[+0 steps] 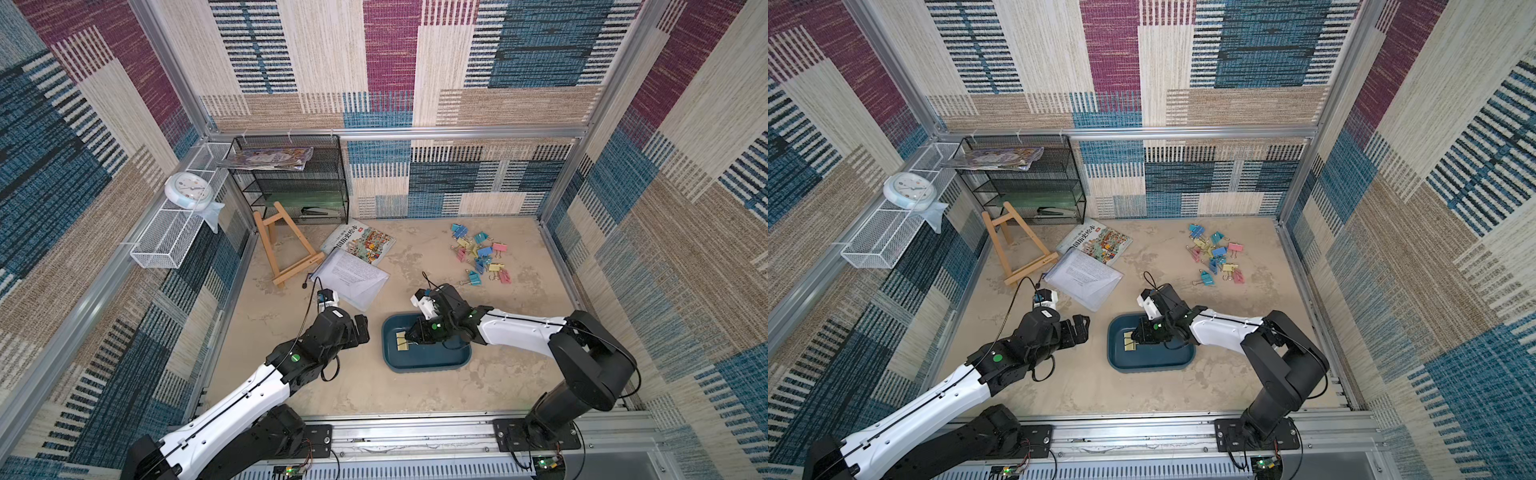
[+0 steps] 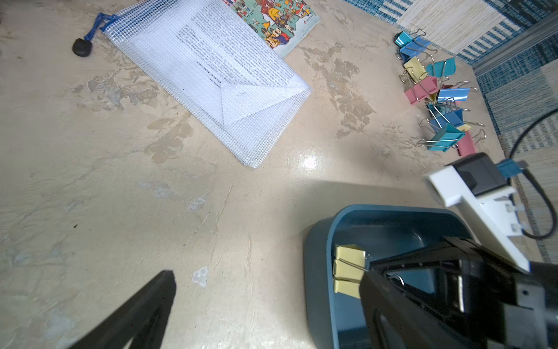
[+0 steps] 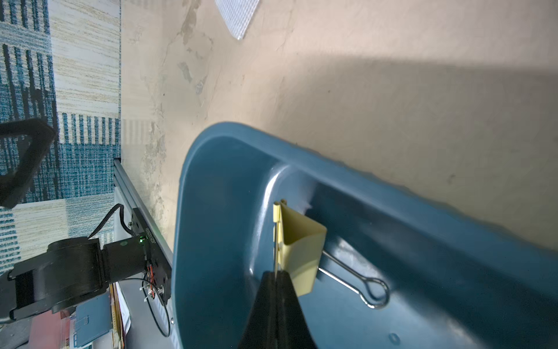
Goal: Put the binder clips in the storage box
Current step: Place the binder clip in the storage box, then pick up the binder clip at the center of the board.
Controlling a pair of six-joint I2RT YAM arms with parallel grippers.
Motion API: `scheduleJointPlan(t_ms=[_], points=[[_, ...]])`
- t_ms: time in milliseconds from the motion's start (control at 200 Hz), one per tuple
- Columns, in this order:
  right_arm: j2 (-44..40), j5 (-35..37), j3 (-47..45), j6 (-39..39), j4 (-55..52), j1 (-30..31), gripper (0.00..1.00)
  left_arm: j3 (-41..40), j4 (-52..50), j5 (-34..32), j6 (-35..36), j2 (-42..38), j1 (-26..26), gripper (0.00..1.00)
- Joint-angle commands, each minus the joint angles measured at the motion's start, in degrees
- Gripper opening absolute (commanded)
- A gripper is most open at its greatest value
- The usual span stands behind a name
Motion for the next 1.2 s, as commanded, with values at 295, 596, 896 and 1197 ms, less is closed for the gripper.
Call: scheduleJointPlan(t_ms=[295, 596, 896, 1197], points=[[4.29, 1.75, -0.01, 1.95, 4.03, 0.07, 0.10, -0.44, 2.40, 1.93, -0.41, 1.28, 0.07, 0.99], [0.22, 5.88, -0.22, 1.35, 0.51, 0.08, 0.48, -0.48, 2.79, 2.06, -0.30, 1.99, 0.07, 0.99], [-13.73, 21.34, 0.90, -1.52, -10.23, -0.84, 0.89, -0.28, 3.28, 1.68, 0.31, 2.04, 0.07, 0.99], [-16.72, 23.21, 6.12, -6.78, -11.16, -17.29, 0.92, 0.33, 3.96, 4.53, 1.31, 2.19, 0.07, 0.99]])
